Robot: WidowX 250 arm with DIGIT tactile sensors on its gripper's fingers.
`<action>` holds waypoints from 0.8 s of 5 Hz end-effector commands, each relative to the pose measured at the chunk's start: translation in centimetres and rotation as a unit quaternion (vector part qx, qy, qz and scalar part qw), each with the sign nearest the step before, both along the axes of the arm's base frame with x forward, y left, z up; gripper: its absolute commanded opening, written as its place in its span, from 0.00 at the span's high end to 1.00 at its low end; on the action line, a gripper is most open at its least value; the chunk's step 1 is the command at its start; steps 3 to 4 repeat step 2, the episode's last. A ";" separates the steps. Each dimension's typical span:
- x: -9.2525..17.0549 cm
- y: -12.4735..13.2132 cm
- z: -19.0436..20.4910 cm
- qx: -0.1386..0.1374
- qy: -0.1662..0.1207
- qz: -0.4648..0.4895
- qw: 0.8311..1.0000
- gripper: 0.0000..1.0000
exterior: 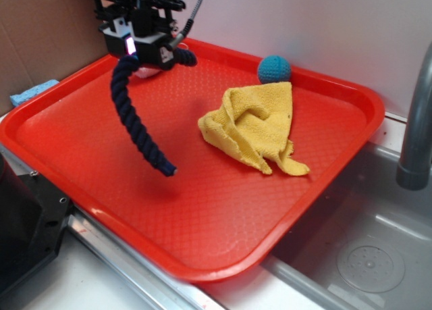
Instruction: Grab the blue rope.
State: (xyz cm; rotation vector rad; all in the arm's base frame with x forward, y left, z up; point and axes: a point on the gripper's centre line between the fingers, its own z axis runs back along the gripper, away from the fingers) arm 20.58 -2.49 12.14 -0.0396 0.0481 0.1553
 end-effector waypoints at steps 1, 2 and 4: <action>-2.6 0.1 5.7 -0.017 -0.033 -0.052 0.998 1.00; -1.9 0.8 5.3 0.015 -0.026 -0.031 0.999 1.00; -1.9 0.8 5.3 0.015 -0.026 -0.031 0.999 1.00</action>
